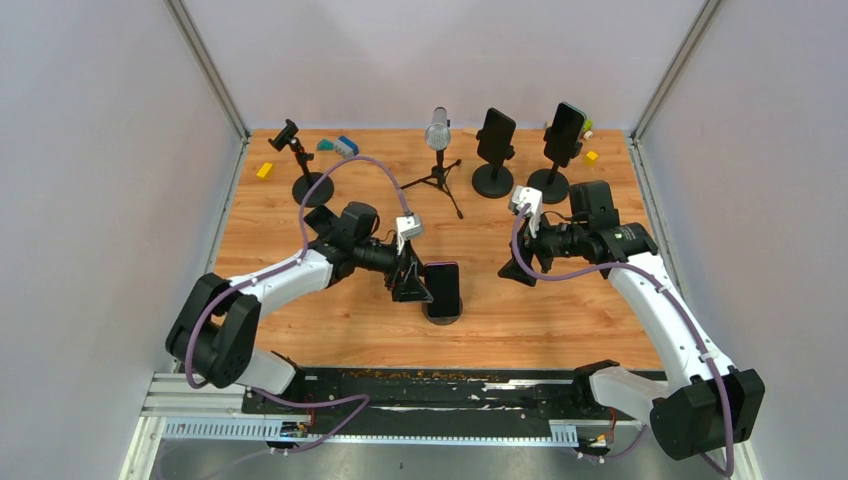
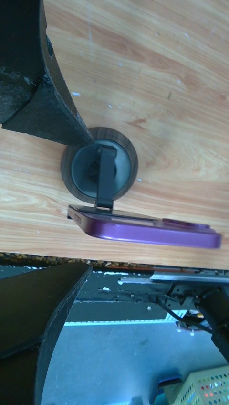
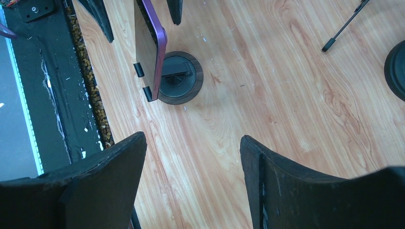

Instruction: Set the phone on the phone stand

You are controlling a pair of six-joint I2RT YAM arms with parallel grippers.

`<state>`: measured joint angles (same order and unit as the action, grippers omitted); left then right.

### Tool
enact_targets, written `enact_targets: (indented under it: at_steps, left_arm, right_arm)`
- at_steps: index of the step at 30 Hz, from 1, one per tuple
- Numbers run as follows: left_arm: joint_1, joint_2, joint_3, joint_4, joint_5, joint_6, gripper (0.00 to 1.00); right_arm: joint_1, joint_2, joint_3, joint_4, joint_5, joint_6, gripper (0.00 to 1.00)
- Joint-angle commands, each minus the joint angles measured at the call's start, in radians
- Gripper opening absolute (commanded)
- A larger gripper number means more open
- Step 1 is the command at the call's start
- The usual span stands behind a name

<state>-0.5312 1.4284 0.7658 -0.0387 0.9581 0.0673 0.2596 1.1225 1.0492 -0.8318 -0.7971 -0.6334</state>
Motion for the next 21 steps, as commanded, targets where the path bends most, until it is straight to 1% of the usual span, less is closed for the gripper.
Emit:
enact_targets:
  at_steps: [1, 4, 8, 11, 14, 15, 18, 19, 21]
  left_arm:
    - [-0.042, 0.024, 0.036, 0.123, 0.06, -0.047, 0.95]
    - [-0.073, 0.053, 0.047, 0.125, 0.053, -0.042, 0.92]
    - [-0.091, 0.093, 0.078, 0.105, 0.063, -0.041, 0.78]
    - [-0.099, 0.103, 0.091, 0.082, 0.066, -0.029, 0.71]
    - [-0.101, 0.105, 0.096, 0.071, 0.064, -0.02, 0.62]
    - [-0.102, 0.106, 0.098, 0.062, 0.062, -0.013, 0.6]
    - [-0.102, 0.114, 0.11, 0.045, 0.059, 0.003, 0.51]
    - [-0.102, 0.12, 0.113, 0.015, 0.059, 0.013, 0.48]
    - [-0.102, 0.126, 0.122, -0.017, 0.059, 0.029, 0.45]
  right_arm:
    - [-0.007, -0.014, -0.007, 0.048, -0.042, -0.004, 0.73]
    - [-0.007, -0.005, -0.007, 0.047, -0.042, -0.006, 0.73]
    - [-0.007, -0.008, -0.013, 0.047, -0.045, -0.006, 0.73]
    - [-0.007, -0.012, -0.016, 0.045, -0.045, -0.008, 0.73]
    - [-0.008, -0.012, -0.019, 0.046, -0.049, -0.008, 0.73]
    - [-0.007, -0.012, -0.021, 0.046, -0.051, -0.008, 0.73]
    - [-0.007, -0.01, -0.023, 0.045, -0.051, -0.008, 0.73]
    - [-0.008, -0.009, -0.024, 0.045, -0.053, -0.008, 0.73]
    - [-0.007, -0.012, -0.026, 0.045, -0.053, -0.009, 0.73]
